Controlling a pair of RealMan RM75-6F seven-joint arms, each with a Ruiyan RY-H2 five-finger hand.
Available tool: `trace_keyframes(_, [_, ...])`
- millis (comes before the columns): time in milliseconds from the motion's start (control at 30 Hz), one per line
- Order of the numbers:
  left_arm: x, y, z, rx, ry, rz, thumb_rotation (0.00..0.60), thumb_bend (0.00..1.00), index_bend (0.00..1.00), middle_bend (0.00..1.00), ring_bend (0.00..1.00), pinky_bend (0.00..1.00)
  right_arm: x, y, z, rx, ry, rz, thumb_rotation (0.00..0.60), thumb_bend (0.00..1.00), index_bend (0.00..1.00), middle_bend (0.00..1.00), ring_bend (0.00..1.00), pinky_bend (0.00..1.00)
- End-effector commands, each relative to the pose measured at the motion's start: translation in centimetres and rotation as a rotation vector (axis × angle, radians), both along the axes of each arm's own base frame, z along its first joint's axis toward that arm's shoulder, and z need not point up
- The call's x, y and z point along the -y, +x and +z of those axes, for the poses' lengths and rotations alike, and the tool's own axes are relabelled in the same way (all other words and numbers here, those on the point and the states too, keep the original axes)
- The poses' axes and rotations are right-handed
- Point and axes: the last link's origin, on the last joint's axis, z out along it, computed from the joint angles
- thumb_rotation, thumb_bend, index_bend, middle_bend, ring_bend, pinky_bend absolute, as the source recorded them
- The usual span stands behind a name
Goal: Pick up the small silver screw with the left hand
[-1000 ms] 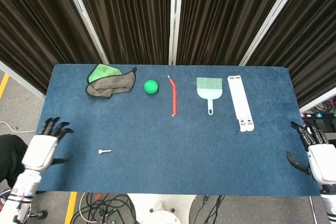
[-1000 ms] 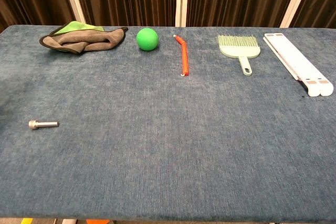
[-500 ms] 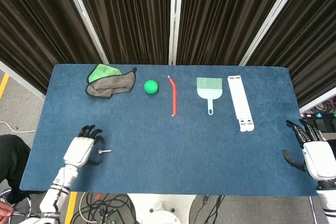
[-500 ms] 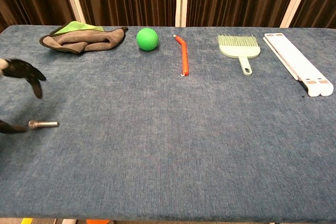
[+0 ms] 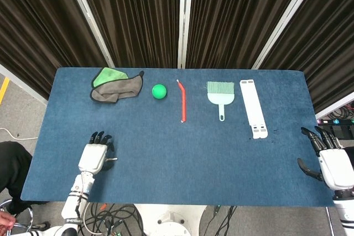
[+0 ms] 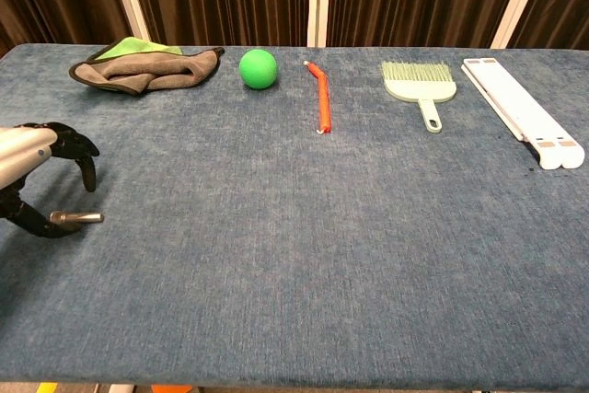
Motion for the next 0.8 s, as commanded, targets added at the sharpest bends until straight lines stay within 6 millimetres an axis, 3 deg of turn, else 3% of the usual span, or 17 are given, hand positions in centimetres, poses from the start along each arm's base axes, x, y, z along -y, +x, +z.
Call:
trace_keyframes(33, [-0.1, 0.2, -0.4, -0.003, -0.008, 0.01, 0.6, 0.22, 0.46, 0.16, 0.01, 0.0, 0.0, -0.1, -0.1, 0.003, 0.003, -0.004, 0.6, 0.24, 0.1, 0.2, 0.05, 0.08])
trace_keyframes(800, [-0.1, 0.2, -1.5, -0.001, -0.044, 0.034, 0.6, 0.33, 0.52, 0.16, 0.01, 0.0, 0.2, -0.4, -0.4, 0.004, 0.021, -0.026, 0.6, 0.24, 0.1, 0.2, 0.05, 0.08])
